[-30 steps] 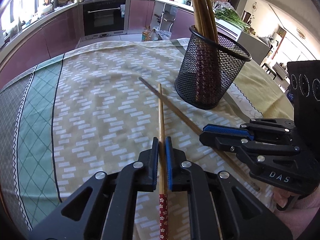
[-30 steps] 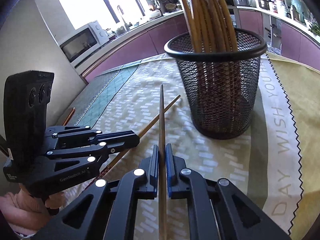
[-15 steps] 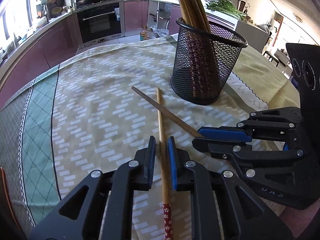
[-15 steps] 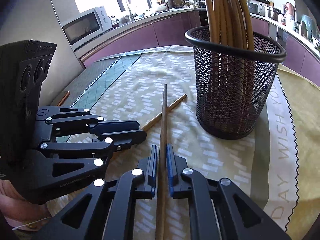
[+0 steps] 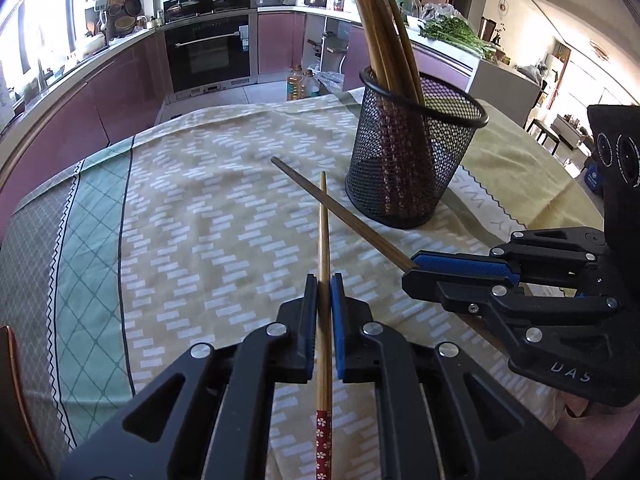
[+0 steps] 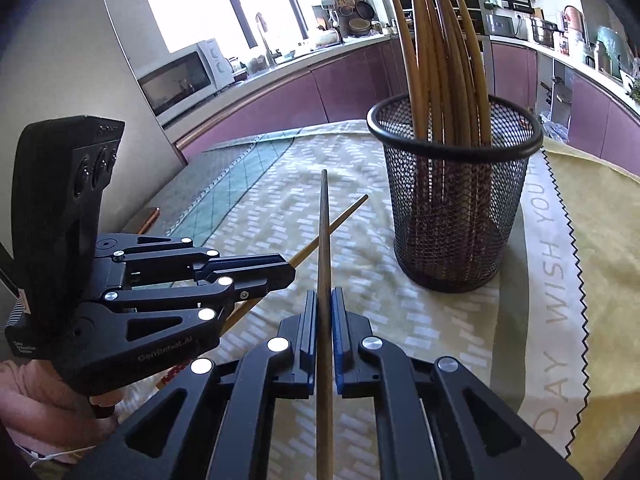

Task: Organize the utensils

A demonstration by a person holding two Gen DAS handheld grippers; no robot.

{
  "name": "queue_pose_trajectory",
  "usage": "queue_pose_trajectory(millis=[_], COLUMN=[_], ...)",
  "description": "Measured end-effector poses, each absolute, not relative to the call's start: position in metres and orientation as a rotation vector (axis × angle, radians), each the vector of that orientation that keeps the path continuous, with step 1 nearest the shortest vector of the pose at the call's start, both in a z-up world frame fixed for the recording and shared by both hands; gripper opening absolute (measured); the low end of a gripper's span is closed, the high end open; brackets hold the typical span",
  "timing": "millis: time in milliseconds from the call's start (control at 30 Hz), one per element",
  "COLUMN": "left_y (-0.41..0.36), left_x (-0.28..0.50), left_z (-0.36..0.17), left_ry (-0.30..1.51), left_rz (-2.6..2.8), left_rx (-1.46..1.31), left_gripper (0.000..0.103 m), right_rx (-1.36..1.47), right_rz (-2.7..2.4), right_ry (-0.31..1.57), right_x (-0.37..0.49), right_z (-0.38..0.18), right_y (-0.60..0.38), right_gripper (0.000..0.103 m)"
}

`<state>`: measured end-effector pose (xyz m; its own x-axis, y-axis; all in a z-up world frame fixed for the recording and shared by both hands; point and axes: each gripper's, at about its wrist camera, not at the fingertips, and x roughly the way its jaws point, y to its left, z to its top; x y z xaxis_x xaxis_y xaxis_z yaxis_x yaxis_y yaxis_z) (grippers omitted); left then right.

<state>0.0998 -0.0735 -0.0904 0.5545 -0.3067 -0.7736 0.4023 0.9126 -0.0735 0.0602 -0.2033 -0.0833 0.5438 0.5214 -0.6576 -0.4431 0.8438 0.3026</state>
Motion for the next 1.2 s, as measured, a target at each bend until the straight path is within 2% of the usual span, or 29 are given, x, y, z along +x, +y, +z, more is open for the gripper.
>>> queue_pose_trajectory(millis=[633,1200], left_y=[-0.047,-0.039], left_x=[0.087,0.081], left_z=[-0.045,-0.029], left_ry=[0.789,0.768], left_rz=[-0.461,-0.532], left_rx=[-0.011,-0.091], left_gripper=[0.008,0.008], right_rx=[0.163,0.272], right_rz=[0.582,0.647], right_ry=[0.692,0.667], right_x=[0.041,0.043], right_z=[-0.050,-0.049], right_y=[-0.227,-0.248], right_gripper=[0.006,0.006])
